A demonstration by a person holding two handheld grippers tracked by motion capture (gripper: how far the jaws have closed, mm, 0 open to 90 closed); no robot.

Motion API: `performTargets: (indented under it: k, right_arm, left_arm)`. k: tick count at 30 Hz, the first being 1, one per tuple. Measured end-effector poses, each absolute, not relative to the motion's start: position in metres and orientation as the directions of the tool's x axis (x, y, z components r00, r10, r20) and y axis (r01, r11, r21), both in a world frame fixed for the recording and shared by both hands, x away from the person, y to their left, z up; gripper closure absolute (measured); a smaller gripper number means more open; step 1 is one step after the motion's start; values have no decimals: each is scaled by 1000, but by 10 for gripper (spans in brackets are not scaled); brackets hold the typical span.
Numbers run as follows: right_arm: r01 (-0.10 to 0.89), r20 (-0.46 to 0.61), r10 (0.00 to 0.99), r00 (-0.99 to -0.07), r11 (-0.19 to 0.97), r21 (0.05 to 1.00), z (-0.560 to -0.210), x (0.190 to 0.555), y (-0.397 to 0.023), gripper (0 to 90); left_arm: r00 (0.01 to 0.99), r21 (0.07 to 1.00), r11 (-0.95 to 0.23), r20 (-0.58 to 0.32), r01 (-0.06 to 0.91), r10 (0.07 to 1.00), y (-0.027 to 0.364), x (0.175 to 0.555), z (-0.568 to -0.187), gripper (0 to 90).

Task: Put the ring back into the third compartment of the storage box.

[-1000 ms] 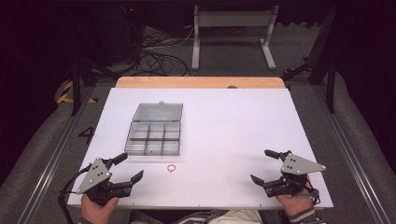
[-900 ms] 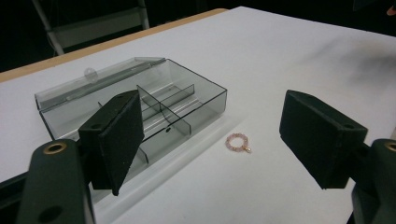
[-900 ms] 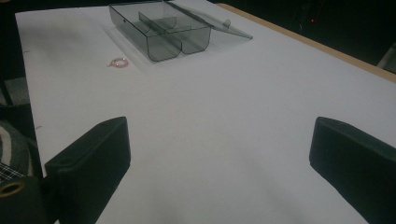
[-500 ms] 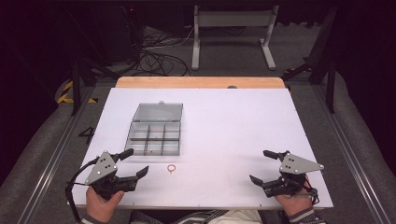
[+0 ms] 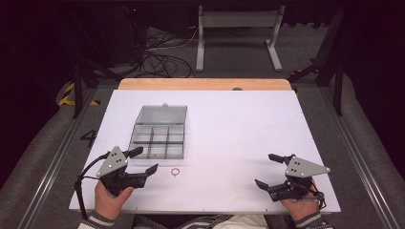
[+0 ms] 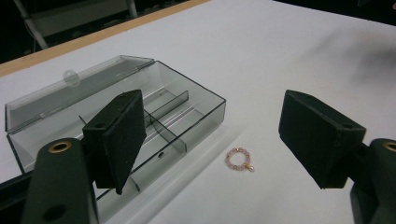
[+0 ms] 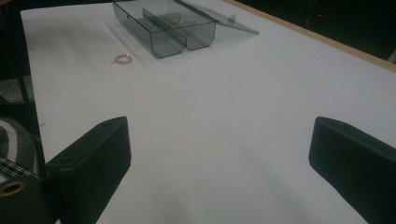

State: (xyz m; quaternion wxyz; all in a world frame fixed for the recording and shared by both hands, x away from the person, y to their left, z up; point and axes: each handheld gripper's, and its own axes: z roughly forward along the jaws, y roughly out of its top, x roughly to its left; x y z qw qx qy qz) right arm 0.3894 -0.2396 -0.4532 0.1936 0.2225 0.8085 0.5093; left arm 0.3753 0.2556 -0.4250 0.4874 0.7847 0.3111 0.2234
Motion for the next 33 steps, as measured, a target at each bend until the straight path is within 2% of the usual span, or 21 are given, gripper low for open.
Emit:
performTargets:
  k: [17, 24, 33]
  right_arm:
    - [169, -80, 549, -832, 387, 907, -454, 390, -239, 67]
    - [163, -84, 544, -835, 389, 907, -454, 390, -239, 68]
    - [161, -88, 542, -836, 396, 904, -454, 389, -238, 71]
  left_arm:
    - [730, 882, -376, 55, 284, 681, 233, 392, -424, 234]
    - [746, 873, -350, -25, 341, 665, 232, 395, -422, 241]
    - [761, 812, -476, 62, 338, 645, 225, 399, -423, 317]
